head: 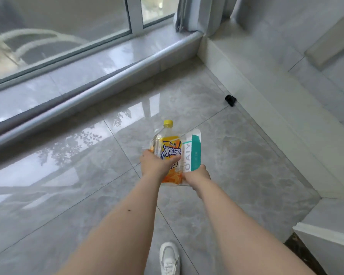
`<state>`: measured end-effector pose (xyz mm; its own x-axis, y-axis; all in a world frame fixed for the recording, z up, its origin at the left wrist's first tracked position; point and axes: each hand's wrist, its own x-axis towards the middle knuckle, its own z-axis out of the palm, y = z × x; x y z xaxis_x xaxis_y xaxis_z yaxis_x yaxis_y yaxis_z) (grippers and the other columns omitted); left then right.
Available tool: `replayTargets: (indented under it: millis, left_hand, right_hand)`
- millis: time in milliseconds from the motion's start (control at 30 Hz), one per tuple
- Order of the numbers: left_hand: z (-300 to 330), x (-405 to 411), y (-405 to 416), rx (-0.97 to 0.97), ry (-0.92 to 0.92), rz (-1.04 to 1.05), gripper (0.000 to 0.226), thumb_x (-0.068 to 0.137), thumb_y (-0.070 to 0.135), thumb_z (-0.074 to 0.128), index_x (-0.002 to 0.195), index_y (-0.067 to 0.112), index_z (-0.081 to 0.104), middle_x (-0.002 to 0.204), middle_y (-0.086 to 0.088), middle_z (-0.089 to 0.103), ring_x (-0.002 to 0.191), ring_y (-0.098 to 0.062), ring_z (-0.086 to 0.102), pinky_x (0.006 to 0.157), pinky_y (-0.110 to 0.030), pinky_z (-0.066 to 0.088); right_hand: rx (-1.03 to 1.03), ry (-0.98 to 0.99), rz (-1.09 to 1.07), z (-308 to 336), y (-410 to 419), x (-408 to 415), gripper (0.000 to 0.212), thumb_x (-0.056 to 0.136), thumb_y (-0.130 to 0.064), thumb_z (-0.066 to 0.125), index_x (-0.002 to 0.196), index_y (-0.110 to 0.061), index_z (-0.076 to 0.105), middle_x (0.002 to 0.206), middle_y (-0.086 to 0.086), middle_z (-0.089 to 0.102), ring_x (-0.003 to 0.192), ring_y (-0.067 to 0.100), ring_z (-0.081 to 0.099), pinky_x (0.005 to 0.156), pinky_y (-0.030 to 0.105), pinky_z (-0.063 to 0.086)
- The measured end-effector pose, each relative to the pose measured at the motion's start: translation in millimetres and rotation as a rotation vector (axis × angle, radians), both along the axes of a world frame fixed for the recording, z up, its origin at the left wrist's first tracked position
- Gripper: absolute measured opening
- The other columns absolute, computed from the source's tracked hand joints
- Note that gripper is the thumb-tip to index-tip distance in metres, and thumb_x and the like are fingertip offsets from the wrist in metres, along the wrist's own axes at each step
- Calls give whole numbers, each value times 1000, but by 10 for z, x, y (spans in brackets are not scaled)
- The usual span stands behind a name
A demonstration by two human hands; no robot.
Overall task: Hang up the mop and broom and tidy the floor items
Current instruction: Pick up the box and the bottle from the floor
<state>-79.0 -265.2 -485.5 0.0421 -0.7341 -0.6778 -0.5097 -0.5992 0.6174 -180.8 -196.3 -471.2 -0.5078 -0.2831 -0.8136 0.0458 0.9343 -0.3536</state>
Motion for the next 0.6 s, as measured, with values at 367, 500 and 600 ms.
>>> replayTargets:
  millis: [367,500,600]
  left_hand:
    - [463,1230,185,-58,-79,412,110,47,52,87,133,10,34,133,-12,46,120,-31,53,99,-43,49]
    - [451,1999,454,-58,-81,607,110,45,52,88,132,11,35,133,-12,49,120,-30,54,100,-43,49]
    - [418,2697,803,-64,-100,765,111,45,52,88,134,11,36,134,-12,48,121,-29,54,101,-39,48]
  right_hand:
    - [-145,-5,436,419,-249,1064,52,80,-27,66,127,-13,47,122,12,60,104,27,61,64,27,48]
    - [-158,-26,612,413,-222,1794,50,80,-23,64,126,-13,48,120,13,61,107,29,61,83,35,55]
    - [-159,-71,763,390,-74,2526,50,79,-22,64,125,-11,48,118,14,62,106,30,62,87,39,56]
